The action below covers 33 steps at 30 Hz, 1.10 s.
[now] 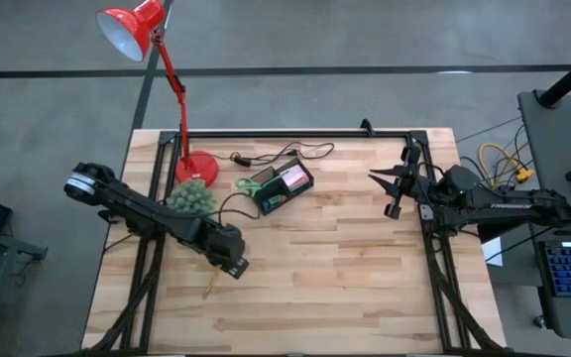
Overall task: Pick and place office supplies into organizer
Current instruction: Put the yellow pencil into the black desk organizer
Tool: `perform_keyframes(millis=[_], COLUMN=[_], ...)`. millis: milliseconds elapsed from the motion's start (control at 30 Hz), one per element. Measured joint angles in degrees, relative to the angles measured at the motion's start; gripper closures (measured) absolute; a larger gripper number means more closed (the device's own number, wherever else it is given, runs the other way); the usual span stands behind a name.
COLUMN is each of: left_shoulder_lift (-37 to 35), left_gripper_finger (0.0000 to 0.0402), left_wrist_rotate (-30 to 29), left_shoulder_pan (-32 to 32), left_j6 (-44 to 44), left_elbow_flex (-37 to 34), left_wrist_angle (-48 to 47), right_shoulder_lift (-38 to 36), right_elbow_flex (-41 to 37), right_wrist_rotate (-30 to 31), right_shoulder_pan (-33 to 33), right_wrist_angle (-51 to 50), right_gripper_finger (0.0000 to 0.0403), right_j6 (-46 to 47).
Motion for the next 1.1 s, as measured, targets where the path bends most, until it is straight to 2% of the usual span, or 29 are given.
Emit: perform_keyframes(millis=[200, 367, 433, 633, 833, 1100], left_shoulder_lift=[4.3, 7.1, 7.9, 8.7, 7.8, 8.3], left_gripper_finger=[0.0331, 0.0331, 0.0331, 0.0331, 0.0331, 0.0331], left_wrist_rotate=[0.0, 0.0, 0.0, 0.8, 1.5, 1.5], left_shoulder_pan=[-0.4, -0.4, -0.4, -0.9, -1.1, -1.1], left_j6=[-0.6, -1.5, -1.6, -0.7, 4.8, 4.9], left_elbow_flex=[3.5, 5.6, 5.7, 5.5, 5.3, 3.9], left_wrist_angle=[-4.5, -16.3, -18.2, -14.8, -14.8, -11.1], right_shoulder_lift=[0.0, 0.0, 0.0, 0.0, 0.0, 0.0], right_elbow_flex=[0.0, 0.0, 0.0, 0.0, 0.0, 0.0], right_wrist_rotate=[0.0, 0.0, 0.0, 0.0, 0.0, 0.0], right_shoulder_pan=[0.0, 0.0, 0.0, 0.0, 0.0, 0.0], right_wrist_angle=[0.5, 0.4, 0.4, 0.4, 0.4, 0.4], right_gripper_finger=[0.0365, 0.0364, 0.0365, 0.0365, 0.0365, 0.0365], right_j6=[0.0, 0.0, 0.0, 0.0, 0.2, 0.2])
